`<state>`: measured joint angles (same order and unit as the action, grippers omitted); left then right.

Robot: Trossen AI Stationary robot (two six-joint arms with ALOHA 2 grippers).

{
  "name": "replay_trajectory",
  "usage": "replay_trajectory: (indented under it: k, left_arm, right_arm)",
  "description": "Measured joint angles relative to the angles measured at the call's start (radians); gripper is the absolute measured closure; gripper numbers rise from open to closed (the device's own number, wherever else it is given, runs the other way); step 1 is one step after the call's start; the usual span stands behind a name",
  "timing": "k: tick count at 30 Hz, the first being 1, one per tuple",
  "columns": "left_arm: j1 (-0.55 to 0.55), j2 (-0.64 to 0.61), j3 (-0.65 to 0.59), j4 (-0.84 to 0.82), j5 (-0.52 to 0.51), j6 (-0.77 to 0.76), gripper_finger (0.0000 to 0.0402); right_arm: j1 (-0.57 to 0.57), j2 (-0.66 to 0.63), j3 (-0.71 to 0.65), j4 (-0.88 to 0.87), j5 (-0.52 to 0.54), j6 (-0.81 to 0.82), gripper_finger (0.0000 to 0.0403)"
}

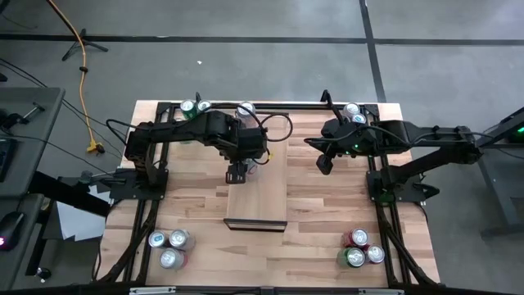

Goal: Place canned beverage on shelf
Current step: Put the silver soda can on the shelf

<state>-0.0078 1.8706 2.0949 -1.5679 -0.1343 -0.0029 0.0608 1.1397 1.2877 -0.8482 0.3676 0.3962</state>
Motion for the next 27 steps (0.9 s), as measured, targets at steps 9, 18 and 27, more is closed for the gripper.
replay_trajectory:
  k: [9,18,27]
  left_arm:
    - [0.0,0.0,-0.001,0.001,-0.009,-0.017,0.0181]
    - [0.001,0.0,-0.001,-0.001,-0.007,0.012,0.0181]
    - [0.001,0.0,-0.003,-0.007,-0.007,0.008,0.0144]
  right_arm:
    - [0.0,0.0,0.0,0.0,0.0,0.0,0.0403]
    - [0.0,0.0,0.0,0.0,0.0,0.0,0.0403]
    - [0.0,0.0,0.0,0.0,0.0,0.0,0.0403]
